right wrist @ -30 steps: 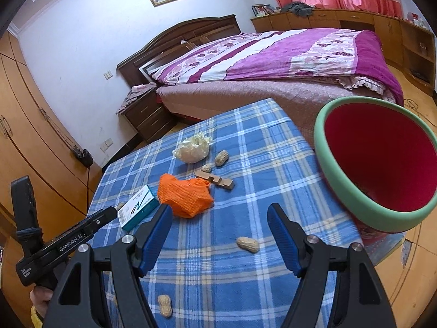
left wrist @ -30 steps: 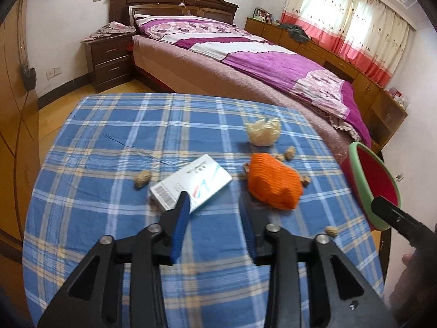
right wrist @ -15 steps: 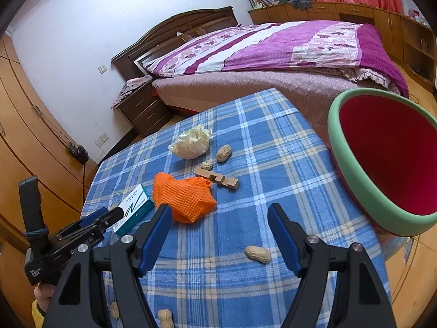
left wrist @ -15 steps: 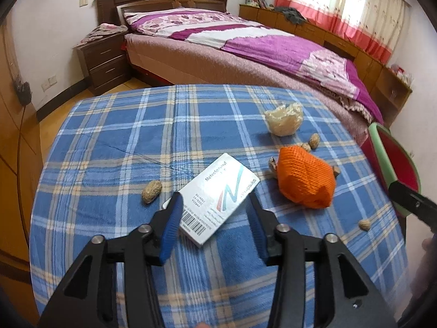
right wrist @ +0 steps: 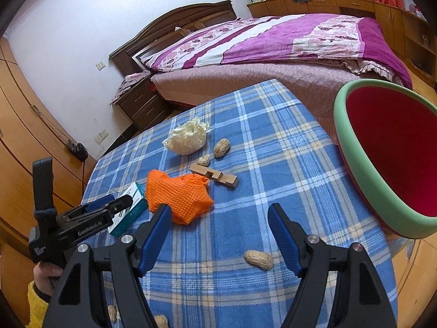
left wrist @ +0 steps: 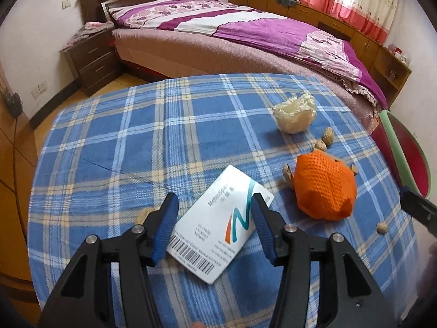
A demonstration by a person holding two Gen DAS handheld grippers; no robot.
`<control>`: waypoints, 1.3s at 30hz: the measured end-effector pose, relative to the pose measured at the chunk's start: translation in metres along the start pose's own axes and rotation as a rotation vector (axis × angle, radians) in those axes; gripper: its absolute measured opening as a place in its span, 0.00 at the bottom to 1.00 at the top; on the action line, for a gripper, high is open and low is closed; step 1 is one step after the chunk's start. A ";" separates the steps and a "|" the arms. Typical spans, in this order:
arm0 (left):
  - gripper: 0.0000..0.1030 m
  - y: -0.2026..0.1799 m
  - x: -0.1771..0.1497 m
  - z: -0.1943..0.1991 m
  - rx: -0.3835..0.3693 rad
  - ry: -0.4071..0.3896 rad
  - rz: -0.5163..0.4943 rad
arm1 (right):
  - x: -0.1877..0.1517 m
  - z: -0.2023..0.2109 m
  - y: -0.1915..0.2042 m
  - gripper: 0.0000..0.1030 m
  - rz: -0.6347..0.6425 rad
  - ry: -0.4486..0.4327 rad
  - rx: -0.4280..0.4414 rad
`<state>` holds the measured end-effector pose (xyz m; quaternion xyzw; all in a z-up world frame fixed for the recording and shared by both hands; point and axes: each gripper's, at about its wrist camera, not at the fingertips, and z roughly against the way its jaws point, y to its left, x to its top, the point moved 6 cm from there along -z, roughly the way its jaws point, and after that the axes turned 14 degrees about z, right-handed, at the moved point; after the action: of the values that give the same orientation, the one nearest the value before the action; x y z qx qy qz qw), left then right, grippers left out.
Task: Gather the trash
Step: 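Lower the left tool onto the white medicine box and grasp it, then grasp the orange mesh bag with the right tool while the left tool holds the medicine box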
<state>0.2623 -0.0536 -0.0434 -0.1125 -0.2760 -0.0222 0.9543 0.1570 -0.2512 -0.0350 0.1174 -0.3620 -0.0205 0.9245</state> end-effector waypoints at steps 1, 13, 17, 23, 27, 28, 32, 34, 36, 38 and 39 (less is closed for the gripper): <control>0.54 -0.001 0.000 -0.001 -0.005 0.004 -0.004 | 0.000 0.000 -0.001 0.73 -0.001 0.001 0.000; 0.56 -0.003 -0.012 0.000 -0.083 0.097 0.008 | -0.004 0.001 -0.002 0.73 -0.007 -0.001 0.010; 0.56 -0.007 -0.023 0.001 -0.103 0.121 0.016 | -0.004 0.002 -0.001 0.73 -0.004 -0.002 0.010; 0.56 -0.008 -0.032 0.001 -0.041 0.092 0.024 | -0.004 0.001 0.002 0.73 0.003 0.001 0.010; 0.53 -0.004 -0.032 0.002 -0.025 0.056 0.070 | -0.004 -0.001 0.004 0.73 0.009 0.007 0.011; 0.53 -0.003 -0.032 0.003 -0.030 0.051 0.079 | -0.004 -0.002 0.005 0.73 0.013 0.010 0.012; 0.52 0.005 -0.034 0.014 -0.067 0.007 0.155 | -0.003 -0.009 0.012 0.73 0.032 0.022 0.020; 0.52 0.010 -0.035 0.021 -0.060 -0.023 0.179 | -0.002 -0.012 0.017 0.73 0.042 0.026 0.026; 0.52 0.014 -0.036 0.025 -0.051 -0.043 0.201 | 0.000 -0.017 0.024 0.73 0.057 0.032 0.038; 0.52 0.019 -0.036 0.030 -0.049 -0.060 0.231 | 0.002 -0.022 0.029 0.73 0.071 0.036 0.047; 0.52 0.022 -0.036 0.032 -0.050 -0.067 0.245 | 0.003 -0.025 0.034 0.73 0.084 0.038 0.055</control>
<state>0.2172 -0.0256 -0.0408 -0.1699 -0.2915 0.0917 0.9369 0.1747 -0.2132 -0.0425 0.1277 -0.3493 0.0304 0.9278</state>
